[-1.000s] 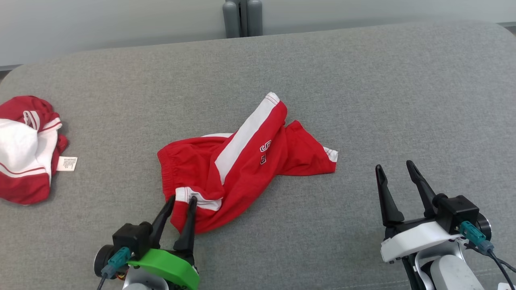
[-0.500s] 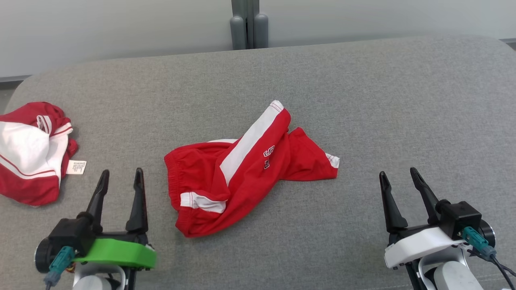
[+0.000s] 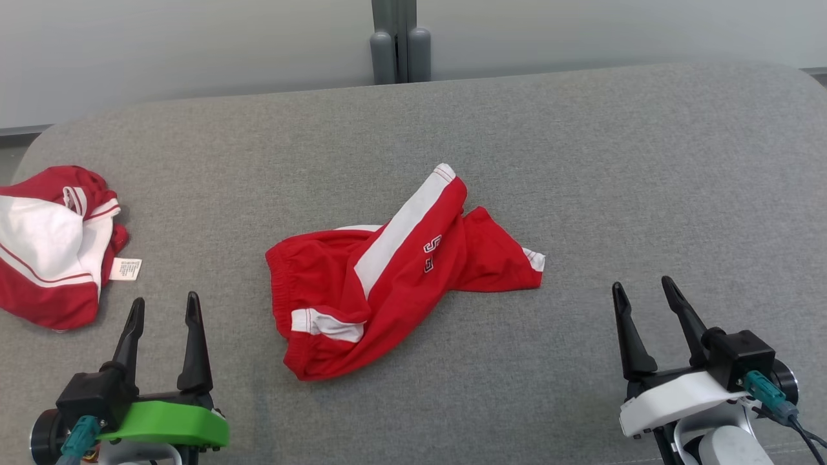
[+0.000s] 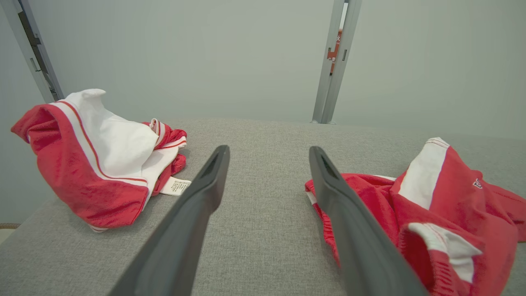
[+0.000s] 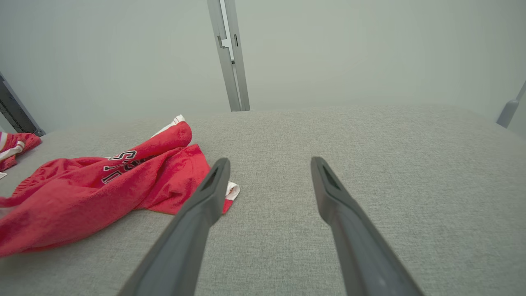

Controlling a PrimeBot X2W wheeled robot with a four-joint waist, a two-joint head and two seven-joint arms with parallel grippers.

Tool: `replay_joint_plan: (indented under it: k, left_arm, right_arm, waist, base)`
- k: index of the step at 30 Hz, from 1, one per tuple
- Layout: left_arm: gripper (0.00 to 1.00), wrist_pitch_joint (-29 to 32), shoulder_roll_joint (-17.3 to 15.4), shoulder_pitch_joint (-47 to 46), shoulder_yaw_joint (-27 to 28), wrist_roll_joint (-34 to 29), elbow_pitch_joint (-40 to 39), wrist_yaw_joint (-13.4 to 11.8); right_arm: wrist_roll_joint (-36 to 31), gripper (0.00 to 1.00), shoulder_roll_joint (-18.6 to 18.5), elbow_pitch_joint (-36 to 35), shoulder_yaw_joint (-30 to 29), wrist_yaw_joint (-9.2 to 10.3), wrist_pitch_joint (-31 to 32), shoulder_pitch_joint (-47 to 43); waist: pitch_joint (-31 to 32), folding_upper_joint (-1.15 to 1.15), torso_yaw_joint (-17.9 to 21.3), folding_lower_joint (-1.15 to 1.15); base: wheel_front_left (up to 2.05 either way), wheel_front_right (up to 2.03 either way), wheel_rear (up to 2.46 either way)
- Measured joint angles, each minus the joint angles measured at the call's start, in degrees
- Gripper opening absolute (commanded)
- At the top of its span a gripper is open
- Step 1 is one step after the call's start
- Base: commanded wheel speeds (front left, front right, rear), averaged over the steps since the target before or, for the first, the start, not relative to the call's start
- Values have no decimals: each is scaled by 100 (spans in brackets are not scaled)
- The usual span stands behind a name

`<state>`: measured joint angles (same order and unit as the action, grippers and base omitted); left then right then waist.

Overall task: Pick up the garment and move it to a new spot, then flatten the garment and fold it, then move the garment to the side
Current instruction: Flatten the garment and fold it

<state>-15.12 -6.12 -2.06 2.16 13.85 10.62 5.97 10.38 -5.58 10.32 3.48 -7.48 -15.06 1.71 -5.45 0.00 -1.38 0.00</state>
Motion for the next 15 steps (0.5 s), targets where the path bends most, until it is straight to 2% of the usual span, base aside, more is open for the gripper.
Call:
replay_joint_plan:
  k: [8, 15]
  left_arm:
    - [100, 0, 136, -74, 0, -89, 101, 77]
    - [100, 0, 225, -242, -120, -104, 145, 116]
  right_arm:
    - [-65, 100, -249, 121, 481, 0, 0, 548]
    - [-88, 100, -530, 886, 1085, 0, 45, 1725]
  waist:
    - [-83, 0, -188, 0]
    - [-233, 0, -469, 0]
  base:
    - [0, 0, 0]
    - [0, 0, 0]
